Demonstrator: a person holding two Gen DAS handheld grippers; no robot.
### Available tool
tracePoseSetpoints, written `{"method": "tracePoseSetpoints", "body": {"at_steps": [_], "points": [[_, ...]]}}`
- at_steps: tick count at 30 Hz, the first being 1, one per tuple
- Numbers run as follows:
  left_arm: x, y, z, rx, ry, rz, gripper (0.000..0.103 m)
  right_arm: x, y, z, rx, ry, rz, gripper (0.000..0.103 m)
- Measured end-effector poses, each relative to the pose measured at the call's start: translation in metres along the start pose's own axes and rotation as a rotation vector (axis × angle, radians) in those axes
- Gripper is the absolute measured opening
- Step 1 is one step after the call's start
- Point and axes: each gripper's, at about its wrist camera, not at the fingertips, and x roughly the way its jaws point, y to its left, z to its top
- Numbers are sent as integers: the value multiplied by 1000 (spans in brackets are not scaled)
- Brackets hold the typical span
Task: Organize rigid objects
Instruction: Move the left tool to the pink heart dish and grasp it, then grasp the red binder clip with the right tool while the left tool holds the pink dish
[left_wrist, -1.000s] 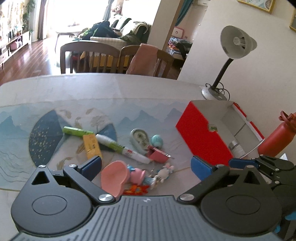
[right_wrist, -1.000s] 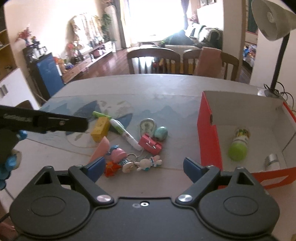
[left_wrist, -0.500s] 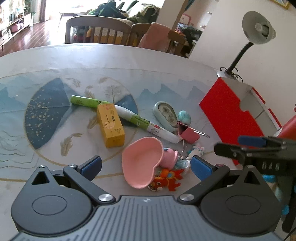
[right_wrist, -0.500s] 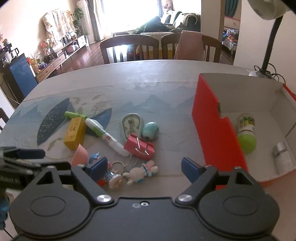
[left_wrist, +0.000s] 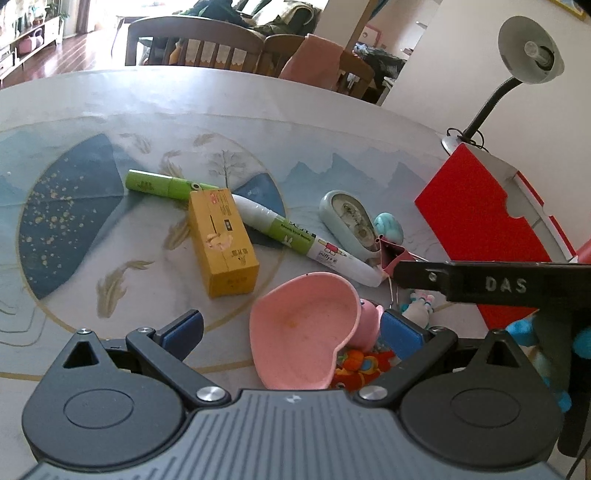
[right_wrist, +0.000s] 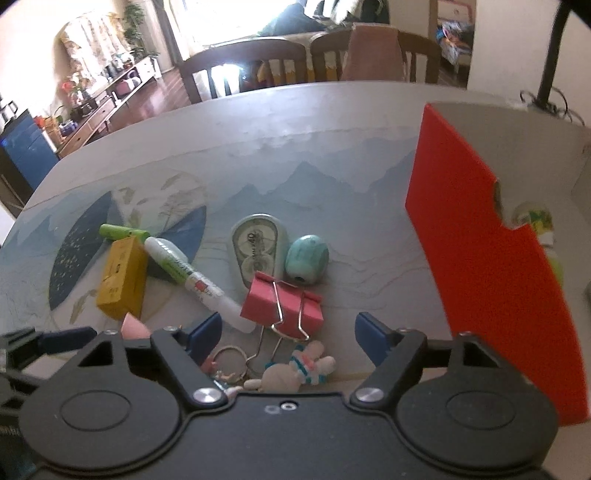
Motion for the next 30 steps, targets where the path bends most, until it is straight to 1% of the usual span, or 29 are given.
{"method": "tracePoseSetpoints", "body": {"at_steps": [3,8,13,15,17,19,21,25,30], "points": [[5,1,0,-9,5,-3,102,5,0,2,3,9,13,76],[8,1,1,-12,6,-12,89,9,1,4,7,18,30,74],[7,1,1,-22,6,-39,70,12,0,5,30,30,50,66],[7,2,2,-35,8,-53,65,12,-1,4,36,30,51,64],[7,1,3,-36,7,-50,65,12,-2,4,46,32,53,61],[8,0,4,-41,7,-48,65,12,-3,4,56,31,53,53],[8,-1,4,-42,7,-44,65,11,-4,3,64,30,56,53],[7,-2,4,-34,7,-33,65,8,-4,1,62,17,30,52],[5,-3,4,-28,5,-26,65,-3,-4,0,67,-7,41,52]]}}
